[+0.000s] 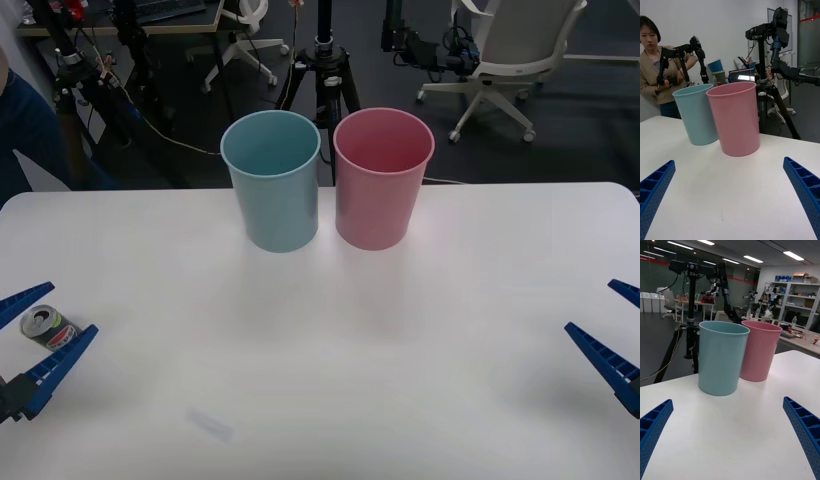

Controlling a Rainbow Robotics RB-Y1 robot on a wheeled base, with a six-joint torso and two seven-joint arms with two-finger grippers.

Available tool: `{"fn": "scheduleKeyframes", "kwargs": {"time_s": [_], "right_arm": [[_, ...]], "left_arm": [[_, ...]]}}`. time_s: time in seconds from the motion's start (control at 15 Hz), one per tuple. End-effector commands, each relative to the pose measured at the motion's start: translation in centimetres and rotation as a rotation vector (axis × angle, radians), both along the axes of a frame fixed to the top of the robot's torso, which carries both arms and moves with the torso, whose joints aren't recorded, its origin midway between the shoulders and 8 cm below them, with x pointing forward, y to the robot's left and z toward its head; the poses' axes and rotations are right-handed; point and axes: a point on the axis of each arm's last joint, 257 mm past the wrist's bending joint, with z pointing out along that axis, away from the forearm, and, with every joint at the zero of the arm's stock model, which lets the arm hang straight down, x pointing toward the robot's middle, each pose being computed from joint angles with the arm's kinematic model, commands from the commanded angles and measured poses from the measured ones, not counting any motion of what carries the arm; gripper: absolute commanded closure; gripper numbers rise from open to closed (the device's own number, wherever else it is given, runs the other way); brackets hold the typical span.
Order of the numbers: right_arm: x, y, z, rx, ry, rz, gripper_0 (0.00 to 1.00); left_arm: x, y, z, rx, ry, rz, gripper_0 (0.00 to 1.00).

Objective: Grasp the object on the table and drop it into the matching bin: aluminum can to the light blue bin, PET bottle to the pink bin.

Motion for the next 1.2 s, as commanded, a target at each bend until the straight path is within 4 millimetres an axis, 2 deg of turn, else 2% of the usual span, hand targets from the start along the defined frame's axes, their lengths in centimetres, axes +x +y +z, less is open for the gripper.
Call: {"fn": "scheduleKeyframes", "kwargs": {"time_s": [0.07,0.2,0.4,1.07,1.2], "right_arm": [[0.0,0.0,0.0,0.000,0.000,0.000,0.00],[0.0,0.0,0.0,0.000,0.000,0.000,0.00],[0.0,0.0,0.0,0.000,0.000,0.000,0.00],[0.0,0.0,0.0,0.000,0.000,0.000,0.00],[0.0,0.0,0.0,0.000,0.000,0.000,0.00]], "left_arm": [[-0.1,0.4,0.3,0.028,0.001,0.002,0.00],[-0.3,0.3,0.1,0.018,0.007,0.002,0.00],[-0.7,0.9,-1.4,0.012,0.025,0.060,0.00],[-3.8,6.2,-5.9,0.048,0.050,0.344,0.00],[-4.4,7.8,-7.1,0.058,0.057,0.387,0.00]]}}
